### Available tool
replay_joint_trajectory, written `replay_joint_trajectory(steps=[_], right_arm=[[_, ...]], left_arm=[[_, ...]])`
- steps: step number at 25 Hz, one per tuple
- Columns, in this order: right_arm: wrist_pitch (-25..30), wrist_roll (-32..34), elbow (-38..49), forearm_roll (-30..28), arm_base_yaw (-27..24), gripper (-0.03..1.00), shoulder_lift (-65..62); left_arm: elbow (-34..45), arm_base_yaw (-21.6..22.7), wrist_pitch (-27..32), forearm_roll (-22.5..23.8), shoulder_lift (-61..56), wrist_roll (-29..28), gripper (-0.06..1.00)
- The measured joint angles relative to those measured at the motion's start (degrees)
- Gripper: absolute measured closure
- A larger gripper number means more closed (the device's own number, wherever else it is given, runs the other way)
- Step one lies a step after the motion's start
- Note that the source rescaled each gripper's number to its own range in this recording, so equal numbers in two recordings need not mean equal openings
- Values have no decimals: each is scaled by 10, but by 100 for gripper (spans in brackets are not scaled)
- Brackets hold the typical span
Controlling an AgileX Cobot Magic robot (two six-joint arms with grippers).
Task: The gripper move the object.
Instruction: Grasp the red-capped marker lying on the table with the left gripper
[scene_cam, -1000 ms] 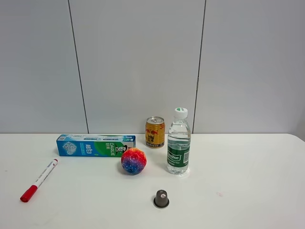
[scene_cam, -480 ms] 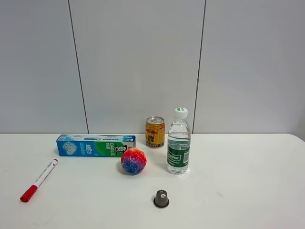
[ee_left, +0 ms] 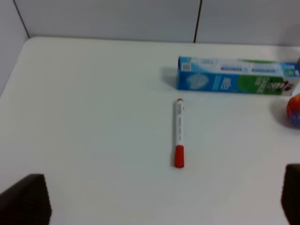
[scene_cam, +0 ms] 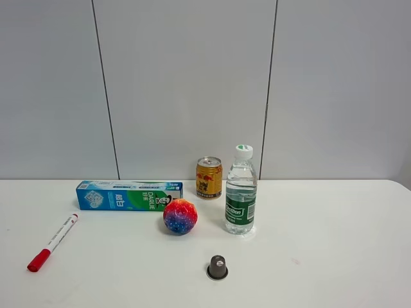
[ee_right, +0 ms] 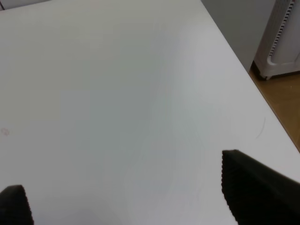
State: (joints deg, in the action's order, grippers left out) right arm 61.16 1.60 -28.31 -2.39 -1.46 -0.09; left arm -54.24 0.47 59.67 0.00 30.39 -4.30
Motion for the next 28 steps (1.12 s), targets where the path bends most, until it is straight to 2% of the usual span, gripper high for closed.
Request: replay_joint_trajectory(steps=[6,10,19,28], right_arm=[[0,0,0,0,0,-3,0],[0,0,0,0,0,-3,0],[0,0,0,0,0,-3,0],[0,0,0,0,0,-3,0]], left_arm=[[-153,0,-21,0,250,-2,-6],[-202,-6,-33,0,390,-9,-6],[-212,-68,-83,0,564,-39,-6],[-218,-109,-106,-58,700,-69,-6]])
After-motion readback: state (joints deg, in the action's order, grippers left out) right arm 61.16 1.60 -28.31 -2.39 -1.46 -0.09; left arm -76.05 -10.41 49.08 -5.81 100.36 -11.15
